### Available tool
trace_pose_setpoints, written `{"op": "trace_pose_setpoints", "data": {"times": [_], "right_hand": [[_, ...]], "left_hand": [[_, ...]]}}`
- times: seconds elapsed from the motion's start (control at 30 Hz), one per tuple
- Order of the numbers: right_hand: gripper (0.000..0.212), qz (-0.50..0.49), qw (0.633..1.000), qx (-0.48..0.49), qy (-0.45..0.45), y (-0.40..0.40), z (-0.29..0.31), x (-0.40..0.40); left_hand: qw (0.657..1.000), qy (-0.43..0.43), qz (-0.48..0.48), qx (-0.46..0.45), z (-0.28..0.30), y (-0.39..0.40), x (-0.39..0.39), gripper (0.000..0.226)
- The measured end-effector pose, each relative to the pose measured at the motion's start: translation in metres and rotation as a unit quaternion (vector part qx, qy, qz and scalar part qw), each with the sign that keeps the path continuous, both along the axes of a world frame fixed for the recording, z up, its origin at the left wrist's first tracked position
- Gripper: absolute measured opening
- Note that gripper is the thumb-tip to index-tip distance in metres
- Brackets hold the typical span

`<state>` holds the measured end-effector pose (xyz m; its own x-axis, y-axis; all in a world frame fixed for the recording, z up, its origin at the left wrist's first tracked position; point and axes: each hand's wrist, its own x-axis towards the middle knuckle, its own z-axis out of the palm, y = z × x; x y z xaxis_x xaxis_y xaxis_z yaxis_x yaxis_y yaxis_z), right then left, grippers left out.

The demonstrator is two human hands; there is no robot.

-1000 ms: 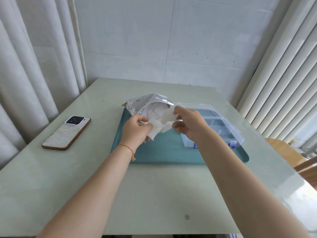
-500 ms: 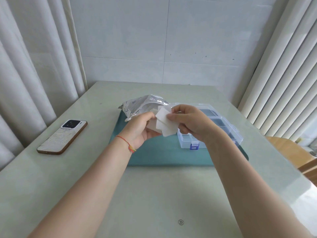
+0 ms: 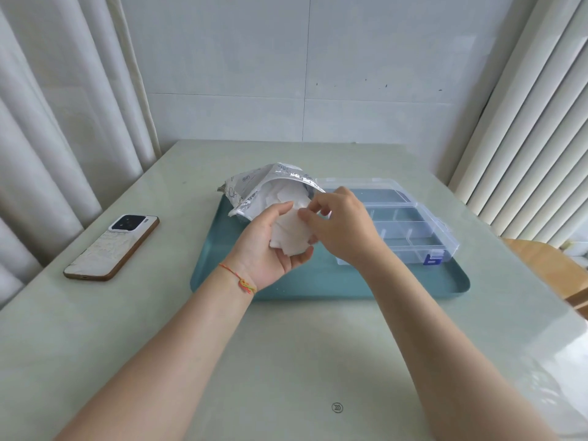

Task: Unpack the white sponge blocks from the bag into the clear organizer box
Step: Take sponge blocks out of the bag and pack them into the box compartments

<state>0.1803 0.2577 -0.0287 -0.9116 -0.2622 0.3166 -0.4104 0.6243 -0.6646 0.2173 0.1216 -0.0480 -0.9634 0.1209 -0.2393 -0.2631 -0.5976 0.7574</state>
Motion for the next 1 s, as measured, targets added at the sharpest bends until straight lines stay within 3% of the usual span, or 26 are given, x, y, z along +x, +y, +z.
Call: {"op": "trace_pose_setpoints", "data": {"times": [0.2, 0.33, 0.4, 0.47, 0.53, 0.6, 0.67, 0.77, 0.83, 0.9, 1.0], "right_hand": [[0.019, 0.021, 0.998, -0.036, -0.046, 0.006, 0.000, -0.002], [0.017, 0.018, 0.972, -0.180, -0.148, 0.001, 0.005, 0.002], [0.016, 0.032, 0.964, -0.205, -0.166, -0.006, 0.004, 0.007], [0.016, 0.039, 0.985, -0.120, -0.114, -0.012, -0.004, 0.009], [0.010, 0.037, 0.997, -0.043, -0.055, -0.012, -0.009, 0.011], [0.016, 0.052, 0.997, -0.054, -0.020, -0.006, -0.006, 0.011], [0.037, 0.109, 0.992, -0.055, -0.018, 0.003, -0.001, 0.009], [0.094, 0.172, 0.981, 0.091, -0.009, 0.008, -0.001, 0.009], [0.114, 0.168, 0.971, 0.170, 0.011, 0.006, -0.005, 0.010], [0.112, 0.155, 0.967, 0.200, 0.026, 0.004, -0.008, 0.009], [0.092, 0.142, 0.967, 0.203, 0.060, 0.003, -0.008, 0.008]], "left_hand": [[1.000, -0.015, 0.023, -0.014, -0.003, -0.004, -0.001, 0.021], [1.000, 0.023, -0.003, 0.007, -0.005, -0.003, 0.000, 0.032], [0.998, 0.056, -0.030, 0.016, -0.004, -0.002, 0.001, 0.045], [0.996, 0.071, -0.048, 0.011, -0.003, -0.002, 0.002, 0.052], [0.997, 0.055, -0.048, 0.000, -0.002, -0.001, 0.002, 0.042], [1.000, 0.014, -0.017, -0.004, -0.003, -0.002, 0.001, 0.026], [1.000, -0.006, -0.010, -0.012, -0.003, -0.004, 0.001, 0.014], [0.997, 0.016, -0.051, -0.058, -0.002, -0.003, 0.005, 0.010], [0.992, 0.053, -0.085, -0.082, 0.000, 0.001, 0.008, 0.017], [0.986, 0.082, -0.114, -0.085, 0.000, 0.003, 0.009, 0.020], [0.988, 0.069, -0.108, -0.084, -0.004, 0.000, 0.006, 0.015]]}}
